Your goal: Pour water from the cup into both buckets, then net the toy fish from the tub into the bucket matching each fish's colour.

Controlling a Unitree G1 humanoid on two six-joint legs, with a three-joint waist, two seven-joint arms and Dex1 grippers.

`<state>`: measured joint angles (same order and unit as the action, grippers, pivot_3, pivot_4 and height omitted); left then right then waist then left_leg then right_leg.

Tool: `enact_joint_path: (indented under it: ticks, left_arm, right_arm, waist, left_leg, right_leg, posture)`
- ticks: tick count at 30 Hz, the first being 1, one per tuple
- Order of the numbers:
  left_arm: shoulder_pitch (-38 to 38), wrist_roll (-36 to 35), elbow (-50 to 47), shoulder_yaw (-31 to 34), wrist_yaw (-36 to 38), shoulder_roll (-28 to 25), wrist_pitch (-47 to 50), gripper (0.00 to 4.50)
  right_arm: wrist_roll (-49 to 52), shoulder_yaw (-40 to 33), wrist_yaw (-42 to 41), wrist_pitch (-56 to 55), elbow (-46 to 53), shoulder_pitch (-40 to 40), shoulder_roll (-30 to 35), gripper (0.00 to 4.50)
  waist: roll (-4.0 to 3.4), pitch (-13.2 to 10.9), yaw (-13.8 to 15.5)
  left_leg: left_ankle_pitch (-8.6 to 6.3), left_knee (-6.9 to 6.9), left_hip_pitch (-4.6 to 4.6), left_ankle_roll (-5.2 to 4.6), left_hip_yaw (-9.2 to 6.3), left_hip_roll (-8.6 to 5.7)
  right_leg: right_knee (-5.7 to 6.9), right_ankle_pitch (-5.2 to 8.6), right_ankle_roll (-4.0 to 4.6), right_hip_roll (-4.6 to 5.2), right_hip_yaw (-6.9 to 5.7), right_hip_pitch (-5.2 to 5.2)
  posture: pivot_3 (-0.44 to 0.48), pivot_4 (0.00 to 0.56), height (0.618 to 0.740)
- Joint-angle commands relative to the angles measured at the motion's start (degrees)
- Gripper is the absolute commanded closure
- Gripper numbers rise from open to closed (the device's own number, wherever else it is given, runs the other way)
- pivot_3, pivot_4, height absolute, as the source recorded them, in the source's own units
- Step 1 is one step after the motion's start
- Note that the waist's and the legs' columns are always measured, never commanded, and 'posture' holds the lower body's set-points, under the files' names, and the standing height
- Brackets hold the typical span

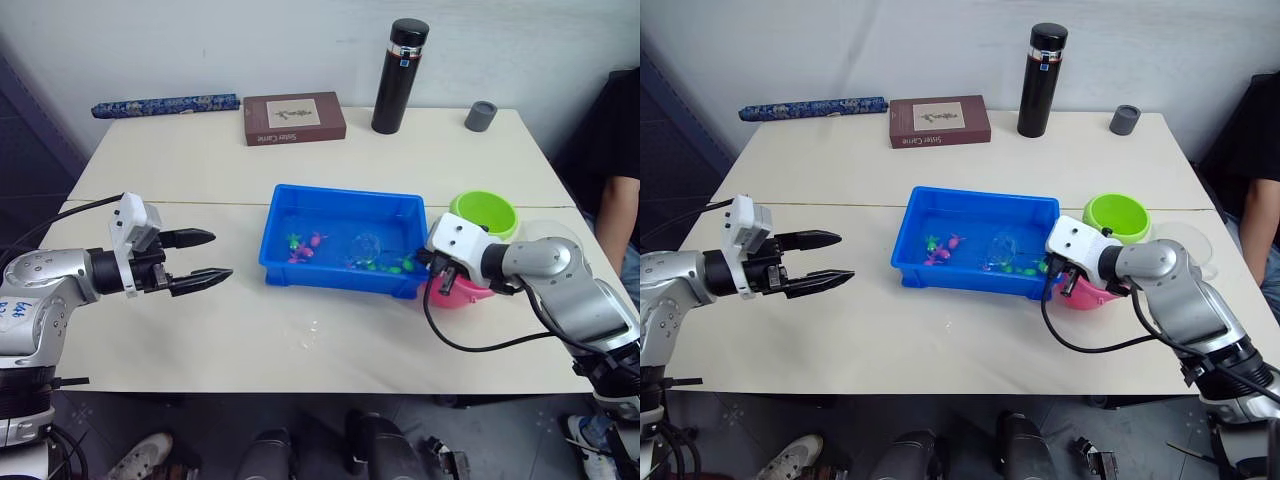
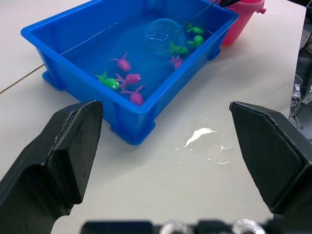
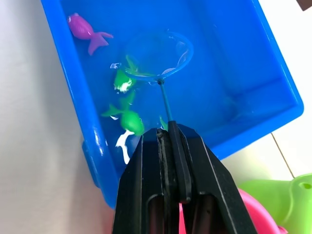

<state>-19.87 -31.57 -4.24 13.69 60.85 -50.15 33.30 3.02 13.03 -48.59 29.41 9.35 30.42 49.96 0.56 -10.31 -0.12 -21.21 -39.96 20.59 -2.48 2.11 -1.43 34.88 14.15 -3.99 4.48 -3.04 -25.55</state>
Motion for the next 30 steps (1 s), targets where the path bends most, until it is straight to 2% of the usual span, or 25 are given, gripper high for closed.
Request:
enact_joint_path:
  ticks: [1,7,13,18,20,25,30]
  left_arm:
    - [-0.76,-1.3,-1.76,1.81,-0.06,-0.61,-0.25,0.02]
    - [-0.7,-1.19,-1.84,1.25,0.66,-0.93,-0.31,0.02]
    - [-0.55,-1.31,-2.02,1.68,0.67,-0.98,-0.14,0.02]
    - [-0.11,-1.41,-2.38,2.17,0.49,-1.2,0.01,0.02]
    - [0.17,-1.46,-2.56,2.35,0.52,-1.33,0.09,0.02]
    - [-0.5,-1.7,-2.28,2.06,1.36,-1.65,0.06,0.02]
    - [-2.1,-1.18,-1.24,1.16,2.27,-1.61,-0.37,0.02]
  right_arm:
    - [-1.47,-0.78,-1.18,-3.23,0.48,-0.59,0.82,4.5]
    - [0.81,-1.33,-5.08,-5.11,2.38,-1.53,-0.61,4.5]
    - [1.12,-0.56,-4.98,-3.25,3.21,-1.76,-4.09,4.5]
    - [3.3,-0.25,-4.0,2.25,5.08,-2.06,-9.33,4.5]
    - [5.73,-2.35,-3.45,7.11,4.85,-1.27,-11.0,4.5]
    - [11.72,-7.14,-3.86,15.81,4.54,0.44,-11.24,4.5]
    - [14.72,-9.48,-3.21,19.59,4.59,1.45,-10.93,4.5]
  waist:
    - [0.0,0.0,0.01]
    - [0.0,0.0,0.01]
    - [0.0,0.0,0.0]
    - [-0.01,0.0,0.01]
    - [-0.01,-0.01,0.0]
    - [-0.01,-0.01,0.07]
    - [-0.01,-0.01,0.0]
  left_leg:
    - [0.0,0.0,0.0,0.0,0.0,0.0]
    - [0.0,-0.01,0.0,0.0,0.0,0.0]
    - [0.0,0.0,0.0,0.01,0.0,0.01]
    - [0.0,-0.01,0.0,0.01,-0.01,0.01]
    - [0.0,0.0,0.0,0.01,0.0,0.01]
    - [0.0,-0.02,0.0,0.01,-0.01,0.0]
    - [0.0,-0.01,0.0,0.01,-0.01,0.0]
  right_leg:
    - [0.0,0.0,0.0,0.0,0.0,0.0]
    - [0.0,0.0,0.0,0.0,0.0,0.01]
    - [0.0,0.0,0.0,-0.01,-0.01,0.0]
    - [0.02,0.0,0.0,-0.02,-0.01,0.0]
    - [0.02,0.0,0.0,-0.01,-0.01,0.0]
    - [0.03,0.0,0.0,0.0,-0.01,0.01]
    - [0.02,0.0,0.0,0.0,-0.01,0.01]
  posture:
    - [0.0,0.15,0.74]
    - [0.0,0.15,0.74]
    - [0.0,0.15,0.74]
    - [0.0,0.15,0.74]
    - [0.0,0.15,0.74]
    - [0.0,0.15,0.74]
    - [0.0,0.15,0.74]
